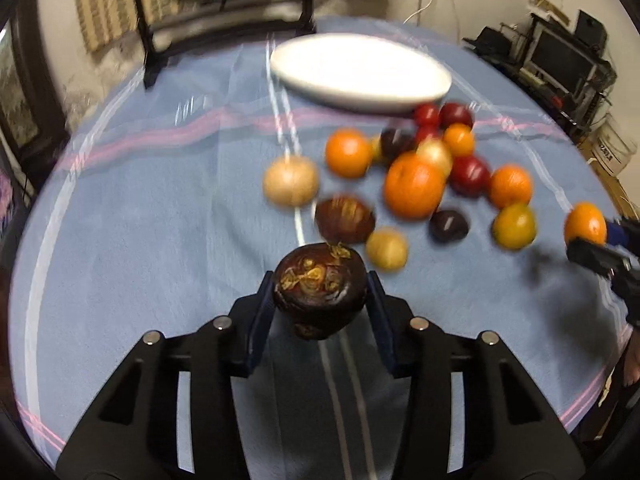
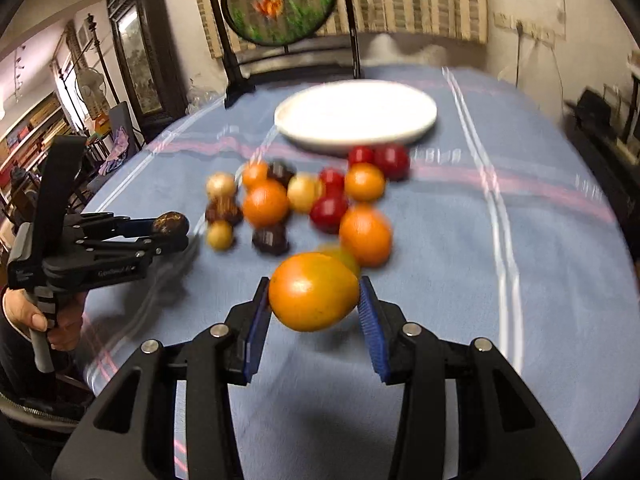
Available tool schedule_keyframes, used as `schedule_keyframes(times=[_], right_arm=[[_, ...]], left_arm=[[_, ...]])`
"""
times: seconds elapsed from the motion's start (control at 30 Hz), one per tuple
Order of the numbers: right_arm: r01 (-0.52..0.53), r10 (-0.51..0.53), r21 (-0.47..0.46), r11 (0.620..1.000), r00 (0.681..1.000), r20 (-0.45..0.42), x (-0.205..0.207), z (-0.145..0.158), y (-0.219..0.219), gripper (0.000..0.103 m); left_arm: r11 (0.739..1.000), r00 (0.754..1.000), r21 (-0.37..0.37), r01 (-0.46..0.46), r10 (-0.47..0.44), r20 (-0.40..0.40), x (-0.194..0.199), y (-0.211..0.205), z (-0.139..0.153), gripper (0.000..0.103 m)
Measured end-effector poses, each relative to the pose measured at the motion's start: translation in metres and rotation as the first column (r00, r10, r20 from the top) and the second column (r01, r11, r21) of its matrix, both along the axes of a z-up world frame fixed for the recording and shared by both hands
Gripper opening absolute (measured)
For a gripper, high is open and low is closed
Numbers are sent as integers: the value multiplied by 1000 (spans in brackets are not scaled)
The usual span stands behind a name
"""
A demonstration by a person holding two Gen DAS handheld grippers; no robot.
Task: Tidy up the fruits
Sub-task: 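Grasp the dark brown mottled fruit with the left tool while the right tool grasps an orange fruit, then lower both held fruits onto the white plate and open both tools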
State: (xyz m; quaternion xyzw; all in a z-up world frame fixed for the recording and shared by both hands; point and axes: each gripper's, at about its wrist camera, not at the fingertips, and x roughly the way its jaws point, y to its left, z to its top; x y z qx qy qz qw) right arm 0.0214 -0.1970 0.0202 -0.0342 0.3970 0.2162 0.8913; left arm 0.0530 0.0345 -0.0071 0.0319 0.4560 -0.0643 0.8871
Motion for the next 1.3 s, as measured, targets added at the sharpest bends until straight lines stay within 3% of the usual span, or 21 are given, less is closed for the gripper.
schedule_keyframes(times=[0.13,0.23,0.4,0.57,0.6,0.63,0.7,0.9,1.0,1.1,1.3], right_arm=[[2,3,-36,999,988,154,43,39,12,44],[5,18,-98,995,975,223,88,43,27,44],[33,-17,-127,991,992,124,163,14,42,44],[55,-45,-208,976,998,53,199,-12,52,47],[53,-44,-225,973,998,48,202,-16,53,48],[50,-39,-247,968,998,49,204,-19,56,52],[59,-43,-271,961,997,65,203,-19,56,53],[72,-58,-167,983,994,90,166,6,27,54],[38,-27,-118,992,995,98,122,18,12,62],[-1,10,-115,993,997,78,86,14,7,63],[-30,27,-164,986,999,-19,29,-21,8,63]], left_arm=[[999,993,25,34,-37,108,39,-14,43,45],[999,988,29,19,-23,151,91,-27,60,45],[1000,997,5,-22,21,76,176,-36,41,45],[1000,1000,12,-29,29,3,214,-39,14,46],[1000,1000,7,-28,28,-3,218,-38,12,50],[1000,1000,3,-30,30,-3,221,-37,10,65],[999,999,5,-46,46,28,219,-35,15,79],[997,994,-18,-69,70,88,180,-12,45,81],[998,988,1,-69,69,137,141,-1,56,88],[998,987,17,-62,59,148,103,5,55,88],[996,991,21,-86,83,102,51,14,30,88]])
